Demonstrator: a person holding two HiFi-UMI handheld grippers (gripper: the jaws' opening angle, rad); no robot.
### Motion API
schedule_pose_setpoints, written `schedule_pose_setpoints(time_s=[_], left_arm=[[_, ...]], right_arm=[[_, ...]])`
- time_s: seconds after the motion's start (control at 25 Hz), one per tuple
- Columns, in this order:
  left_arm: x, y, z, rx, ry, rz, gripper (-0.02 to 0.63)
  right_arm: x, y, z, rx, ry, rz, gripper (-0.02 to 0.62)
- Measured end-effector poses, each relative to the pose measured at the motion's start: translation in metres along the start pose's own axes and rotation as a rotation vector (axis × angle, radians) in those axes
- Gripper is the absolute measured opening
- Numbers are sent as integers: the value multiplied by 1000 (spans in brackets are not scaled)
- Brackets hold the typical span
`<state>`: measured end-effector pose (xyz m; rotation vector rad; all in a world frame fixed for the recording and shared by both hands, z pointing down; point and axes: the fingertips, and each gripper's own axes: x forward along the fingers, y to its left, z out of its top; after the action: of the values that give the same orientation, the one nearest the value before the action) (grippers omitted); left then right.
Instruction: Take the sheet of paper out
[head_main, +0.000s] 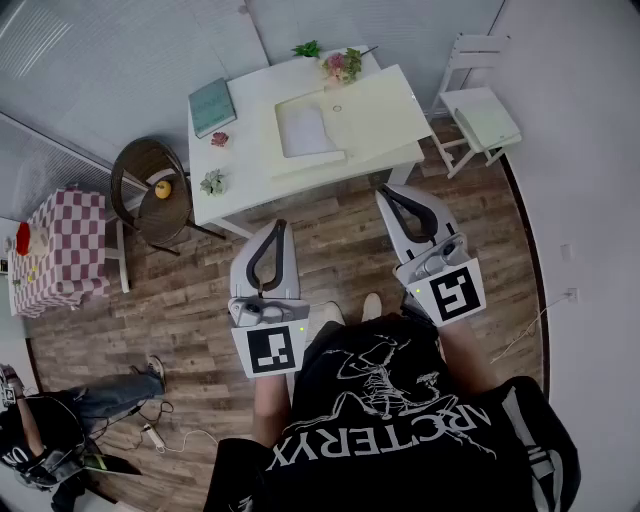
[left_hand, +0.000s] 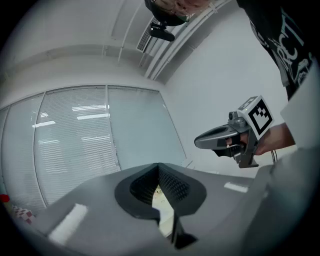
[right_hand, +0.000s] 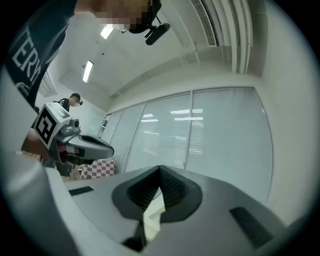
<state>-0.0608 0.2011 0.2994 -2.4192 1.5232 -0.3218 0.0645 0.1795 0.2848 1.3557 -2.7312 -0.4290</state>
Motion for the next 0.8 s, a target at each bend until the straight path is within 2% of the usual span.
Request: schedule_pose_setpoints(time_s=[0.2, 0.4, 0.8], left_arm=[[2, -1, 0, 4, 8, 2, 11], [3, -3, -1, 11, 8, -3, 11], [17, -9, 1, 15, 10, 3, 12]], right_arm=[[-1, -3, -1, 16, -10, -4, 11], [0, 6, -2, 32, -31, 55, 12], [3, -8, -6, 53, -33, 64, 12]])
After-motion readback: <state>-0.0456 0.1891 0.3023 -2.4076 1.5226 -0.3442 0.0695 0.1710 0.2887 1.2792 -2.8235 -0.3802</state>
